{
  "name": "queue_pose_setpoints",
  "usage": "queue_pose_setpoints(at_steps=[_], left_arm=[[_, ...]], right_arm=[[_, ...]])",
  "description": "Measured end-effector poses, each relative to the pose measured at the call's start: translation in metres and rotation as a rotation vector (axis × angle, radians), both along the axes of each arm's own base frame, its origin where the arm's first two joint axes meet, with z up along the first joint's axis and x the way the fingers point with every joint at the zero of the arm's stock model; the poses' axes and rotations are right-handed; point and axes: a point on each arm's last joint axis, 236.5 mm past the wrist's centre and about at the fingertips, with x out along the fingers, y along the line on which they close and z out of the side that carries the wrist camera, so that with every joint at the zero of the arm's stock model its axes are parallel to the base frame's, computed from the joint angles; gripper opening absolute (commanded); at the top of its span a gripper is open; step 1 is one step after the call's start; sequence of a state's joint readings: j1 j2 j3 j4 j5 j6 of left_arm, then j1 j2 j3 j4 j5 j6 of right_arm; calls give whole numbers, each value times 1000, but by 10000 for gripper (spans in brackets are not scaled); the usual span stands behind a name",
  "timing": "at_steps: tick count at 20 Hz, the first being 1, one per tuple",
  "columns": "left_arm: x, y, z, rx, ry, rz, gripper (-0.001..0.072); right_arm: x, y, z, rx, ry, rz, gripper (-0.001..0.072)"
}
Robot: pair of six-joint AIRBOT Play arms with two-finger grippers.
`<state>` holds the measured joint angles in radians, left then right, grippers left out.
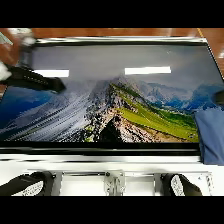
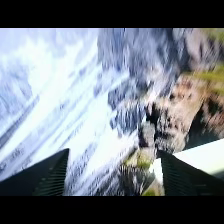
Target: Fold the shirts.
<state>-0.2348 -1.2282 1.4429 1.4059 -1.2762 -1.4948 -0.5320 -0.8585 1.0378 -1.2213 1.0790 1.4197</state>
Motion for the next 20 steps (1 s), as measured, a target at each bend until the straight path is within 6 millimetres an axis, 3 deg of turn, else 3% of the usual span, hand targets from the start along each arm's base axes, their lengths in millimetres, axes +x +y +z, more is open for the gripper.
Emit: queue_pose_setpoints(at_steps=[3, 7, 12, 20], left_arm=[[-11, -19, -45, 80, 134, -16, 695], [-22, -31, -69, 101, 214, -19, 696], [-29, -35, -78, 105, 252, -21, 696], [-28, -40, -78, 89, 249, -20, 696]], right_arm=[[-8, 70, -52, 64, 258, 186, 603], [-23, 112, -77, 59, 412, 311, 603], [-30, 127, -84, 59, 465, 355, 603], [-33, 131, -85, 61, 480, 365, 602]])
